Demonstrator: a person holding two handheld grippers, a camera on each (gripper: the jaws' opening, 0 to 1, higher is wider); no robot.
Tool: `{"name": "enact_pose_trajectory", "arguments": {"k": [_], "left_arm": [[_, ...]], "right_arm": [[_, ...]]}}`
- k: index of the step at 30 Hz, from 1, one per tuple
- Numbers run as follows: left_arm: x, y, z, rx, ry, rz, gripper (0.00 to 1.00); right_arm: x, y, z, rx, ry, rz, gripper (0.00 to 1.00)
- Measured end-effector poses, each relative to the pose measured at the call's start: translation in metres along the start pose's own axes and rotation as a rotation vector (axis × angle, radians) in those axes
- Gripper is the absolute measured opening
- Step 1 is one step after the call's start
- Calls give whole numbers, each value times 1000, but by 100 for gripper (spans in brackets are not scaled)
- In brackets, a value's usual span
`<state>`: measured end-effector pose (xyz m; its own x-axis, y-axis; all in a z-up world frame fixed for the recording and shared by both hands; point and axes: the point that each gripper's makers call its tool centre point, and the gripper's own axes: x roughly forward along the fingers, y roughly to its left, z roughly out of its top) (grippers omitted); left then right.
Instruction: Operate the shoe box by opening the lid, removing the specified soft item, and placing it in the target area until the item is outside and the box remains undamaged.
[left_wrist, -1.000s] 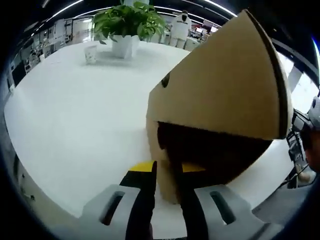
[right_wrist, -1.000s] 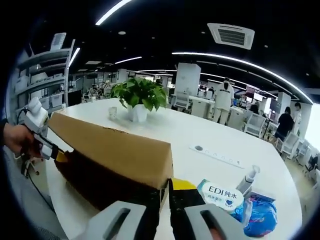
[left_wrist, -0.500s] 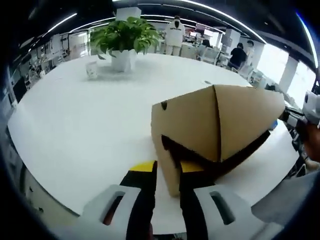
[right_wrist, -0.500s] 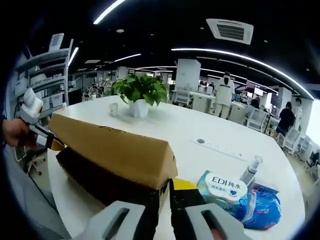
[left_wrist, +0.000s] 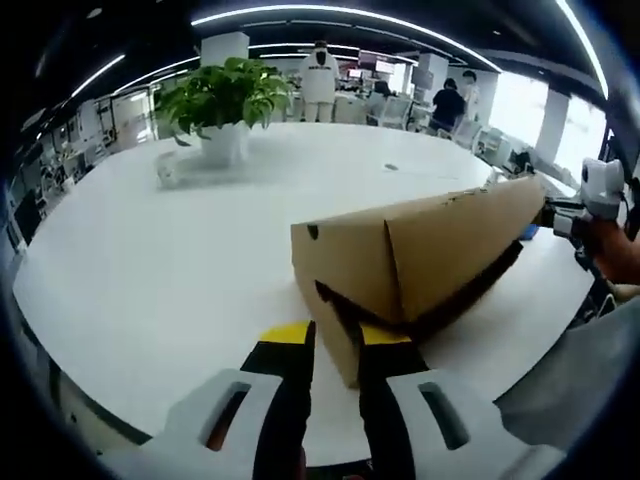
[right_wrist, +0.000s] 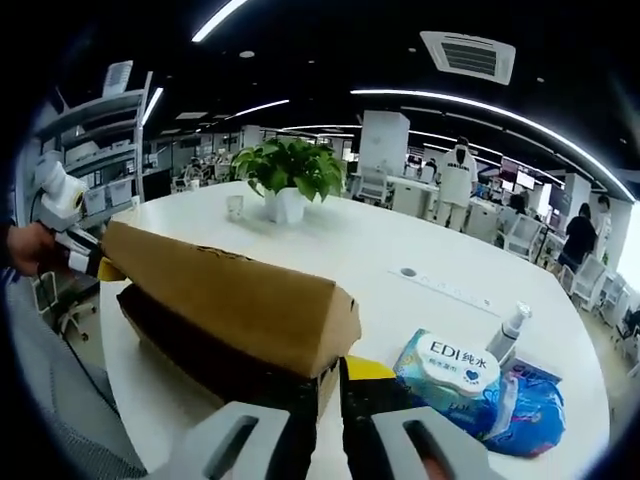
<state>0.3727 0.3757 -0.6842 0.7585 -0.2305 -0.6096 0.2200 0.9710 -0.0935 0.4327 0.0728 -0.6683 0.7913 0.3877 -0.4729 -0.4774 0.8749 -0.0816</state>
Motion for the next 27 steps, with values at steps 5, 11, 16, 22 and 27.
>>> {"name": "enact_pose_trajectory", "arguments": {"k": [5,11,16,22,27], "left_arm": [[-2,-4,2,6,-20,-25,15],[-6,-5,-1,10,-32,-48,15],[-8,-3,-4,21,-24,-41,15],[-10,-3,-9,26,-15,-45,15],[-12,-3,-11,44,-2,-34,15]], "right_arm": [[-1,1,-8,-7,18,13,3],[-3,-5,-17,4,34,15,2],[-5,-6,-20,4,38,17,2],[-6,0,-25,15,39,47,2],[-7,0,-28,17,45,45,2]]}}
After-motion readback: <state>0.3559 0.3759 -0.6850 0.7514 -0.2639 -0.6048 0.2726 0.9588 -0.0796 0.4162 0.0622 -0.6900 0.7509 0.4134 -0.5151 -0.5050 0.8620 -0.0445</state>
